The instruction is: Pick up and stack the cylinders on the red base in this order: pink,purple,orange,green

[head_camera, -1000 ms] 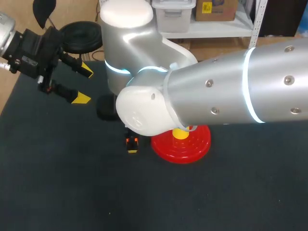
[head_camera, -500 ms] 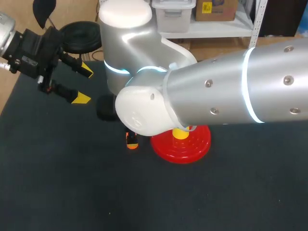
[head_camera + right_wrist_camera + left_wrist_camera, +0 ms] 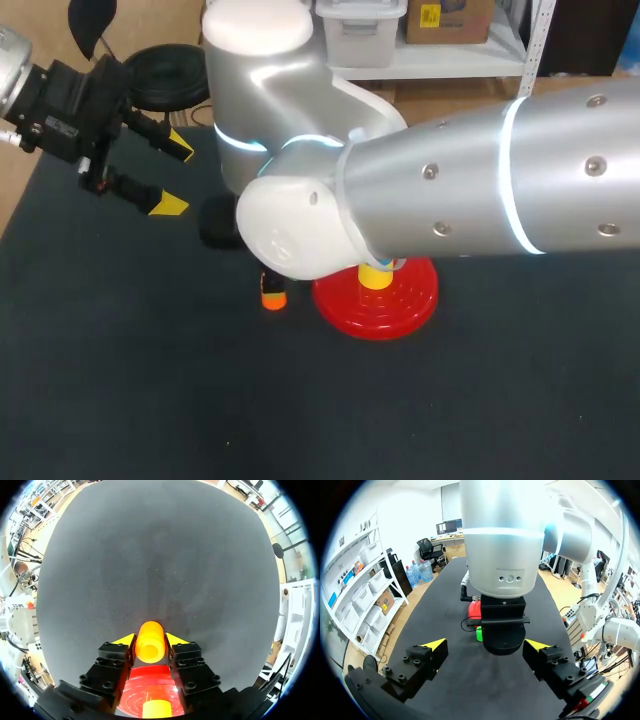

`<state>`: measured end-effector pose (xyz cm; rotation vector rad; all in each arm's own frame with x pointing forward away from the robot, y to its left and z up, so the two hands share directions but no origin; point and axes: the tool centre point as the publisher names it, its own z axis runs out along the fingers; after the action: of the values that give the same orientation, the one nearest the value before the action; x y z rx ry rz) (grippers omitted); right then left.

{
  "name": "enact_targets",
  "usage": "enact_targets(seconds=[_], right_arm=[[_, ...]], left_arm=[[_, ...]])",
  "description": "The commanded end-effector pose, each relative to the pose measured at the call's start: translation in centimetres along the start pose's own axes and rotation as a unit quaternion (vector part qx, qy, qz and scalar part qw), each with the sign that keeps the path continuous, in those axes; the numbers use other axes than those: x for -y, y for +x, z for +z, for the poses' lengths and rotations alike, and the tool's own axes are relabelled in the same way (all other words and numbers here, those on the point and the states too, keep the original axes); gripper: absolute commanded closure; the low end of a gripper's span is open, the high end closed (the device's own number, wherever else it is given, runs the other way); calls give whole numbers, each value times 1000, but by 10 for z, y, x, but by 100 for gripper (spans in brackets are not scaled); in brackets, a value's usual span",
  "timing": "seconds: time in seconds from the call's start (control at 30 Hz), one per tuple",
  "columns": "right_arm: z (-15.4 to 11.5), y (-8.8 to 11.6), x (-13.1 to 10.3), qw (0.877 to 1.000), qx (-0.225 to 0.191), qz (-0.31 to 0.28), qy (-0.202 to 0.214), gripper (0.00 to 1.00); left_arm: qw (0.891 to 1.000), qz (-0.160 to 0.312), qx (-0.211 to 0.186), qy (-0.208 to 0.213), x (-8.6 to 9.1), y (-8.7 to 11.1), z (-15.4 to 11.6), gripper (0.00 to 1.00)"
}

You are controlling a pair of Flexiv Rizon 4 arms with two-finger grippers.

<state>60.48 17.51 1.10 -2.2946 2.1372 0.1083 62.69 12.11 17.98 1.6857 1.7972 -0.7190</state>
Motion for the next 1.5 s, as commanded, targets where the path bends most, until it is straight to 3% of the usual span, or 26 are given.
enact_targets(seconds=[0.03, 1.5], right_arm=[[-3, 3, 0, 1000, 2, 3, 5, 100], [-62, 15, 31, 996, 25, 36, 84, 100]], left_arm=[[1000, 0, 0, -1, 1, 0, 0, 0], [1000, 0, 0, -1, 1, 0, 0, 0]])
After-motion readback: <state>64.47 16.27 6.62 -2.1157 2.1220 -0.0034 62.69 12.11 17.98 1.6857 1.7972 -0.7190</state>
